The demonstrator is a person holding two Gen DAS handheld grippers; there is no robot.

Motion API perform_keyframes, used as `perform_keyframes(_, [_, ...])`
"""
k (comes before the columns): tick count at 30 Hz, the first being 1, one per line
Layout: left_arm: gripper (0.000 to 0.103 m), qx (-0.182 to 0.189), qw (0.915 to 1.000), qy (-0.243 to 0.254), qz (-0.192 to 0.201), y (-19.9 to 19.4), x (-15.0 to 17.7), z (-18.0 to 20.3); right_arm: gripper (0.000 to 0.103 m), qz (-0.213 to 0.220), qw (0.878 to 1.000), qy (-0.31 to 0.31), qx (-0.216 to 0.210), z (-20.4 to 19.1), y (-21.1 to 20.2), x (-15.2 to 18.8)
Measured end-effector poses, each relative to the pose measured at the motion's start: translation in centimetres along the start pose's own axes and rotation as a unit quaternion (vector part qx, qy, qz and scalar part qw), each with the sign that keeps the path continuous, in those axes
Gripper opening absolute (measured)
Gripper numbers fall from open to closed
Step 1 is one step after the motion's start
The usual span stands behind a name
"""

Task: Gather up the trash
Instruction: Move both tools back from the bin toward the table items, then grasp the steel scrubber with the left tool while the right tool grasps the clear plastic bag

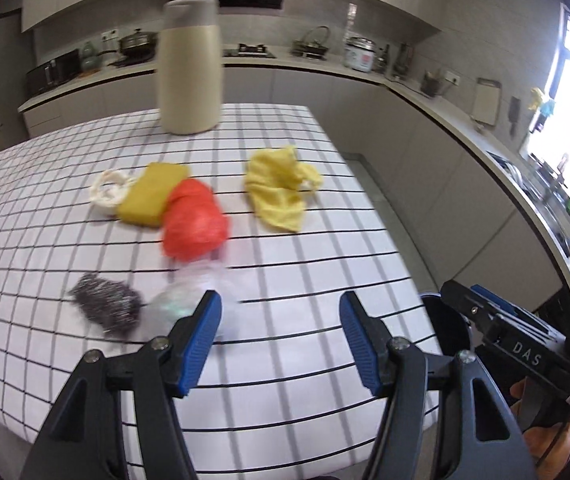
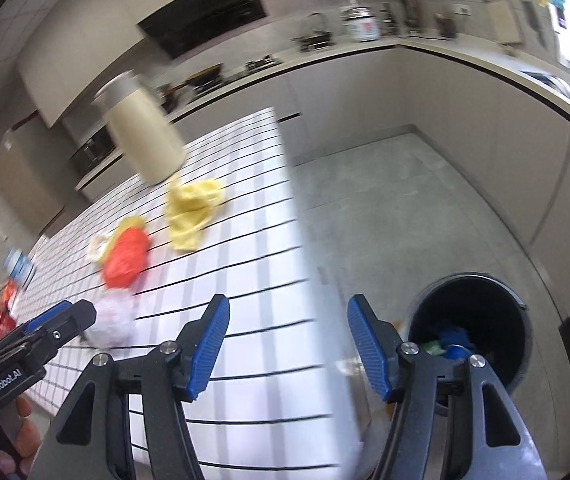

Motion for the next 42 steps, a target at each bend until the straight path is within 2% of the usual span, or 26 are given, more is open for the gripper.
perform_keyframes(8, [0.063,-0.04,0.9986,-0.034,0.013,-0.9,-0.7,-6.8,0.064,-0.016,0.997,-0.058,-0.045,-8.3,2.9,-0.5])
perform_keyframes(18, [0.063,-0.058,0.9964,-0.062,0.01,-0.6,-1.2,-12.2,0.069,-0.027,0.992,-0.103,-0.068,-15.0,5.4,-0.9])
perform_keyframes(31, [0.063,-0.067,0.9952,-0.07,-0.01,0.7,-1.7,-15.6,0.074,-0.069,0.987,-0.103,-0.099,-18.4,9.9,-0.4])
perform_keyframes(35, [0.063,-0.059,0.9955,-0.071,-0.02,1.2,-1.9,-16.1,0.074,-0.083,0.985,-0.107,-0.106,-19.8,11.4,-0.2])
perform_keyframes(42, [0.063,-0.035,0.9967,-0.061,-0.041,2.7,-2.3,-15.1,0.074,-0.068,0.986,-0.126,-0.083,-19.7,11.7,-0.2])
Point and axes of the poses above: each gripper's, at about its wrist camera, not at the fingertips, and y roughly the way its jaws point, z to its right, x to its underside, the point moved 1 cm from there along y, roughly the way its jaws point, and after that the axes turned 9 degrees about -y, right-handed, at the moved point
